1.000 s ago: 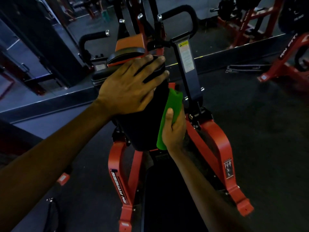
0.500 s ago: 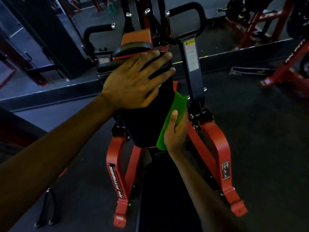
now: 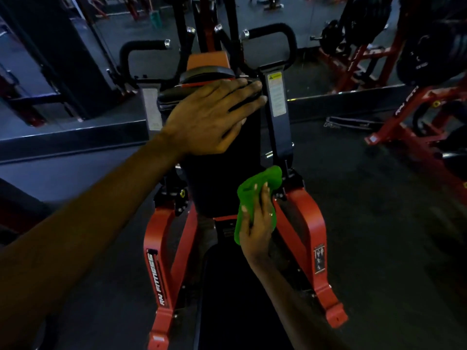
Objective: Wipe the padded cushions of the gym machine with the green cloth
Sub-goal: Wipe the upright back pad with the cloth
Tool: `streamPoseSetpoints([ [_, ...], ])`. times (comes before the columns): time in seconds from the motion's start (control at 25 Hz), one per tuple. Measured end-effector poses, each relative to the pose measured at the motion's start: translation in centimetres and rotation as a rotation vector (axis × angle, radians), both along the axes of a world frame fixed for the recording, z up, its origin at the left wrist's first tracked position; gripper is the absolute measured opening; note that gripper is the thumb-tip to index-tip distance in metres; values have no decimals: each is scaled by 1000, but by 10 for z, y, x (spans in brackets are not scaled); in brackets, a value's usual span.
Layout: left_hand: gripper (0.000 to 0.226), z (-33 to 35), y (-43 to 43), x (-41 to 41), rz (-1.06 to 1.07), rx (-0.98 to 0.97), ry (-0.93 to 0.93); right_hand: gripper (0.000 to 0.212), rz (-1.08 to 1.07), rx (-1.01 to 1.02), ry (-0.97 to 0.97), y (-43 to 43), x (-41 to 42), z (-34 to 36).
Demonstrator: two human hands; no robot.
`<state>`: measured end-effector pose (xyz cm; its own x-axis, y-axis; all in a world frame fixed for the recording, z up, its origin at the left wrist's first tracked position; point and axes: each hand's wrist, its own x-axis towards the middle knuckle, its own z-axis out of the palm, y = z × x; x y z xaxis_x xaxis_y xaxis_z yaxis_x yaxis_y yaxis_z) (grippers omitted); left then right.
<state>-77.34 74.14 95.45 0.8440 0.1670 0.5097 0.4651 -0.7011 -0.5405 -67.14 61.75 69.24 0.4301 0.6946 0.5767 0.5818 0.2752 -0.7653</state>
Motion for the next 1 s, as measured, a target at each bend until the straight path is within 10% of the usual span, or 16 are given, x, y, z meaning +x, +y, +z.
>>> streamPoseSetpoints([
  [0.32, 57, -34, -19, -80, 155, -285, -348, 55, 64, 71, -875, 32, 36, 68],
  [0.64, 56, -40, -11, -92, -10, -526, -484, 59, -124, 144, -713, 60, 24, 130],
  [1.0, 63, -48, -13, -86, -83, -594, -612, 62, -49, 146, -967, 64, 13, 178],
])
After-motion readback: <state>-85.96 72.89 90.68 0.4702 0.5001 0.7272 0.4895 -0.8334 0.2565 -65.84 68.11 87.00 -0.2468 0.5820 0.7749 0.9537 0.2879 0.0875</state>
